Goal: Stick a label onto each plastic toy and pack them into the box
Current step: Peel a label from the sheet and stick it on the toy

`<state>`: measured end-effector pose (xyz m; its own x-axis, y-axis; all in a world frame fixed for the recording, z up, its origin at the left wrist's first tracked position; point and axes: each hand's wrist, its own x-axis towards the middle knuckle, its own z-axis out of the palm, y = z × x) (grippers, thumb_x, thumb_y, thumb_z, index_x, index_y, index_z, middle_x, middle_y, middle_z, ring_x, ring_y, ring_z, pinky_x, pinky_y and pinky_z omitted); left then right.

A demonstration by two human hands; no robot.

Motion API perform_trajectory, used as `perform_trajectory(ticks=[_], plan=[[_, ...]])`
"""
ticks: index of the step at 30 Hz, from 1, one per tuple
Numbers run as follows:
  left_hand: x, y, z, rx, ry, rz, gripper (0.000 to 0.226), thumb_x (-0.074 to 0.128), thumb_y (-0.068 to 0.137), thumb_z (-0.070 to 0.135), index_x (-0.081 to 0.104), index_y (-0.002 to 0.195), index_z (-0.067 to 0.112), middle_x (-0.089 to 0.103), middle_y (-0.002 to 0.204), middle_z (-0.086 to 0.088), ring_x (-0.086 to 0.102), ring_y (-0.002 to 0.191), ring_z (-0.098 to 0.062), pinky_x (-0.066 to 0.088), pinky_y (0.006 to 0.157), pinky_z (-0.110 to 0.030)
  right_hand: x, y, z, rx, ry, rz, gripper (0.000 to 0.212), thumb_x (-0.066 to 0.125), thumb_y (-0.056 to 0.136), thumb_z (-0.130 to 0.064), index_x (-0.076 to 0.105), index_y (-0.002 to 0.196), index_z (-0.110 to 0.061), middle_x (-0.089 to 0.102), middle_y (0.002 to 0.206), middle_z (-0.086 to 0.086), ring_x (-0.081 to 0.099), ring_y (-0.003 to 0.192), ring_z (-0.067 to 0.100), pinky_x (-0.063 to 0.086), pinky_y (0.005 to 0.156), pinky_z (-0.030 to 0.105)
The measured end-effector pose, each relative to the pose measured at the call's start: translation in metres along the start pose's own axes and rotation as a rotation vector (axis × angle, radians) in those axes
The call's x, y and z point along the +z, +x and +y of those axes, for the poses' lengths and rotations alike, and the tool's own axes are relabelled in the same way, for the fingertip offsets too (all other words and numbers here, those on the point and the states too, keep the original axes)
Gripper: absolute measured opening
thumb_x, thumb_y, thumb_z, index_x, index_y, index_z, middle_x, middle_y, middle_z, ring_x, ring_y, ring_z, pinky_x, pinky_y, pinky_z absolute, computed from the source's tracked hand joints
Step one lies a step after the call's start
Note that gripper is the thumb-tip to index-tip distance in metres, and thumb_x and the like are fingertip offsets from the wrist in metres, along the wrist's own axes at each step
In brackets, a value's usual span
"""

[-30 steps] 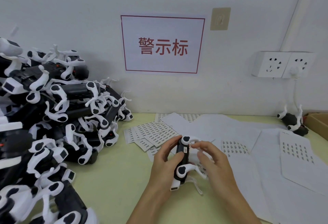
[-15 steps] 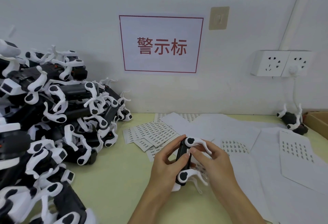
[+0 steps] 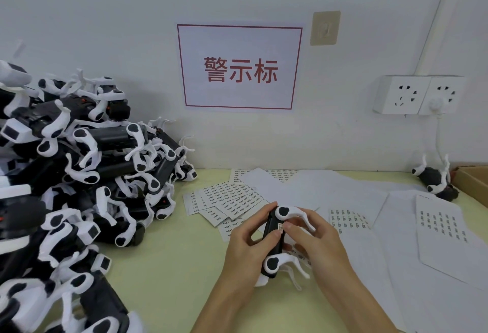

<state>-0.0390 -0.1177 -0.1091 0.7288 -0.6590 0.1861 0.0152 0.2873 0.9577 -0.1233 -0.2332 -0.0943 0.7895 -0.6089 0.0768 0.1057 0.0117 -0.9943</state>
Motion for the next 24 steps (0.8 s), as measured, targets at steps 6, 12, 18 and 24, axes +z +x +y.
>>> perform_trajectory(ticks=[6,12,18,24], plan=[[-0.002,0.002,-0.004,-0.022,-0.054,0.003,0.044,0.059,0.084,0.012,0.071,0.12,0.034,0.07,0.125,0.001,0.067,0.114,-0.023,0.056,0.09,-0.035,0.001,-0.003,0.0,-0.033,0.0,-0.041,0.025,0.071,0.088,-0.011,0.071,0.104,-0.03,0.075,0.097,0.001,0.073,0.092,0.022,0.058,0.077,0.033],[0.0,0.002,-0.003,-0.027,-0.059,0.013,0.044,0.06,0.082,0.011,0.072,0.118,0.034,0.069,0.126,0.003,0.067,0.115,-0.021,0.055,0.089,-0.033,-0.005,-0.001,0.002,0.013,0.003,-0.081,0.028,0.068,0.086,-0.006,0.071,0.103,-0.029,0.074,0.101,0.004,0.073,0.094,0.024,0.057,0.08,0.038],[0.0,0.003,-0.003,-0.088,-0.071,0.061,0.044,0.064,0.079,0.017,0.071,0.119,0.034,0.07,0.124,-0.002,0.066,0.111,-0.037,0.053,0.098,-0.051,-0.001,-0.002,0.007,-0.125,-0.099,0.135,0.045,0.054,0.082,0.009,0.067,0.098,-0.032,0.071,0.102,-0.009,0.065,0.099,0.005,0.05,0.077,0.027],[-0.001,0.008,-0.004,-0.186,-0.089,0.15,0.042,0.057,0.092,0.005,0.073,0.113,0.037,0.075,0.107,-0.008,0.071,0.091,-0.023,0.052,0.087,-0.037,0.007,-0.009,0.009,-0.381,-0.246,0.11,0.04,0.05,0.073,-0.015,0.072,0.099,-0.036,0.055,0.121,-0.013,0.049,0.121,0.003,0.039,0.095,0.021]])
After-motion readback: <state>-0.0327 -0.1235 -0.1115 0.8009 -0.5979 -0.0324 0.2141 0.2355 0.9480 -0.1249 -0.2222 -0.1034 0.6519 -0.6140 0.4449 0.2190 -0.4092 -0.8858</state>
